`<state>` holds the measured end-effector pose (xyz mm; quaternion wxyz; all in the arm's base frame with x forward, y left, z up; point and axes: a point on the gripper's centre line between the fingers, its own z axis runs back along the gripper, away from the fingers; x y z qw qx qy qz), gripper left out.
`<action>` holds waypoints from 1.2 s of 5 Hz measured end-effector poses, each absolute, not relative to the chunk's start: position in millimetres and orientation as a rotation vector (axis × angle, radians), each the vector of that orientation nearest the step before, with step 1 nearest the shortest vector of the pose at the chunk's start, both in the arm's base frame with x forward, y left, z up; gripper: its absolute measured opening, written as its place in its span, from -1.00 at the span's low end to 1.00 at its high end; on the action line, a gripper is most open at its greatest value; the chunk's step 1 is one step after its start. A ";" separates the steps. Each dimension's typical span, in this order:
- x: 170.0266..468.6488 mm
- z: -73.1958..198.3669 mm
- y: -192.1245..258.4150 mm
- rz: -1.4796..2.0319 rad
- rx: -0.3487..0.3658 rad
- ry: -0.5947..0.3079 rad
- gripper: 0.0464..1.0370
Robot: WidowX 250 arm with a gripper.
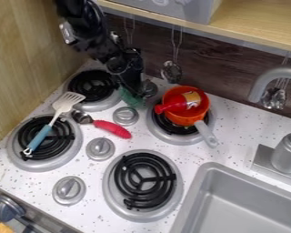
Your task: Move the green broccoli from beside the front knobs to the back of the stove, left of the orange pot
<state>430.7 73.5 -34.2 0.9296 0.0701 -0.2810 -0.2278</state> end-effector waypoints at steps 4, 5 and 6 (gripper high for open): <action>389.6 -10.1 76.3 -0.375 0.267 -0.477 0.92; 367.4 -2.2 73.7 -0.316 0.250 -0.376 0.92; 343.2 1.2 70.7 -0.278 0.238 -0.303 0.92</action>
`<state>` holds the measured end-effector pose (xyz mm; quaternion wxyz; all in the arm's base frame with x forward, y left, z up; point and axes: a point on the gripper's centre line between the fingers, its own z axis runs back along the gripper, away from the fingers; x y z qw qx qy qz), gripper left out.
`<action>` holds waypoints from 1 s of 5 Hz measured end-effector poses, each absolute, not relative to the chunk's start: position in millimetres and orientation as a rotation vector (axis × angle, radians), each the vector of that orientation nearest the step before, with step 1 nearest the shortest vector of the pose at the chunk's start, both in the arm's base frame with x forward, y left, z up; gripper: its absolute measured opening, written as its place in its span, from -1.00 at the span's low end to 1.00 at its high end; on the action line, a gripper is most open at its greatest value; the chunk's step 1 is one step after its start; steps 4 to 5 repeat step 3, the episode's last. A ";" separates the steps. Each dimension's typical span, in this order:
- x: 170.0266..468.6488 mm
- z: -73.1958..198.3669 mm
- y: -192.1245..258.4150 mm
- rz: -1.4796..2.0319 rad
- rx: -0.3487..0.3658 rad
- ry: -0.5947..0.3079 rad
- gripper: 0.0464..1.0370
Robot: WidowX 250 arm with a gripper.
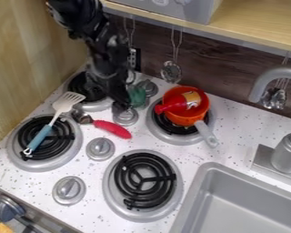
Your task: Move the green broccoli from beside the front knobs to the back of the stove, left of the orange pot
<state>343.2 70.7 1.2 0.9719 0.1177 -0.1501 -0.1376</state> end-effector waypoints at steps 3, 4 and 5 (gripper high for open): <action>285.4 -9.0 20.6 -0.161 0.026 -0.170 0.92; 285.4 -9.0 20.6 -0.161 0.026 -0.170 0.92; 285.4 -9.0 20.6 -0.161 0.026 -0.170 0.92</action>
